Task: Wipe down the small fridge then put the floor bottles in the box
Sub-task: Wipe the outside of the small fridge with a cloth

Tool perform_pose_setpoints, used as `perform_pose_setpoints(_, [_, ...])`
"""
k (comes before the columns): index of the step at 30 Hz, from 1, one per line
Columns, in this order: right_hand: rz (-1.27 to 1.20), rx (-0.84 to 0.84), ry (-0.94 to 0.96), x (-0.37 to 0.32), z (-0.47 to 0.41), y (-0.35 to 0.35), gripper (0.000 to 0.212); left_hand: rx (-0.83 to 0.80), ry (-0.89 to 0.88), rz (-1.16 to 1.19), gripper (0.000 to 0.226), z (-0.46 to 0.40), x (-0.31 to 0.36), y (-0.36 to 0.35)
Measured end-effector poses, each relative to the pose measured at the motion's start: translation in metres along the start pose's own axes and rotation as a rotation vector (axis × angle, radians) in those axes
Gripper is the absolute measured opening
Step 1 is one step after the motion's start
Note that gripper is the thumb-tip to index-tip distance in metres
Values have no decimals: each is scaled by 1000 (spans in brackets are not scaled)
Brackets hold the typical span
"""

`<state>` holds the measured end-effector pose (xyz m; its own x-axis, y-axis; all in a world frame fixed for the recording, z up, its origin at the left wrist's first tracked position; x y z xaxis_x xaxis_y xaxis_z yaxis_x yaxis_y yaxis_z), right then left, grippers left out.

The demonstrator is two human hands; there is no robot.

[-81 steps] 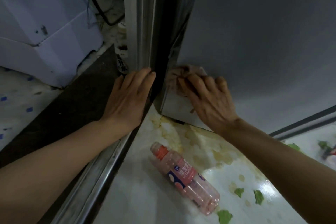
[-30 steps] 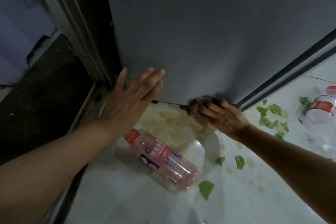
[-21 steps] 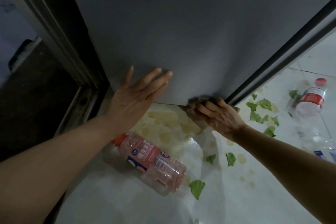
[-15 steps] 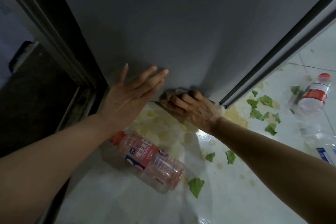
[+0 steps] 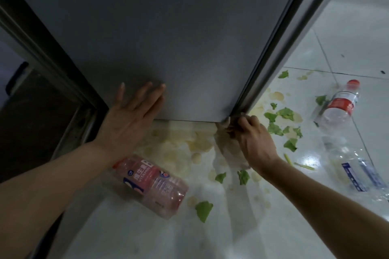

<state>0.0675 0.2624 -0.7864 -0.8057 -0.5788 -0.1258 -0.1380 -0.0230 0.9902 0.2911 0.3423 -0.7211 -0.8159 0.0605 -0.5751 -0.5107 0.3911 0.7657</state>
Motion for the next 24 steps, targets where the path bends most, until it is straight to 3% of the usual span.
perform_pose_setpoints(3, [-217, 118, -128, 15, 19, 6, 34, 67, -82, 12, 52, -14, 20, 26])
perform_pose_setpoints(8, [-811, 395, -630, 54, 45, 7, 35, 147, -115, 43, 52, -48, 44, 60])
perform_pose_setpoints(10, [-949, 493, -713, 61, 43, 8, 30, 174, -127, 74, 51, -59, 51, 66])
perform_pose_setpoints(12, [-1075, 489, -717, 62, 30, 2, 28, 192, -139, 82, 52, -70, 55, 70])
perform_pose_setpoints(14, [-1185, 336, -754, 59, 14, -19, 37, 195, -141, 72, 55, -78, 57, 68])
perform_pose_setpoints(17, [-1099, 204, -823, 60, 2, -46, 57, 186, -161, 44, 55, -82, 58, 59])
perform_pose_setpoints(24, [-1007, 315, -870, 57, -11, -57, 43, 184, -217, -130, 65, -84, 50, 43])
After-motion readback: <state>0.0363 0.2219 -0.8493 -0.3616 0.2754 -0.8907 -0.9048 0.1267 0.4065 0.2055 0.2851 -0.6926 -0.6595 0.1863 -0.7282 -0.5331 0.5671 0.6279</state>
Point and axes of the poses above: each hand's wrist, its own z-axis away from the middle knuckle, its own y-axis out of the back of the hand, x = y × z, the point moved 7 cm from there along -z, towards the middle knuckle, and after that the axes turned 8 degrees about -z, right-handed, at the moved point
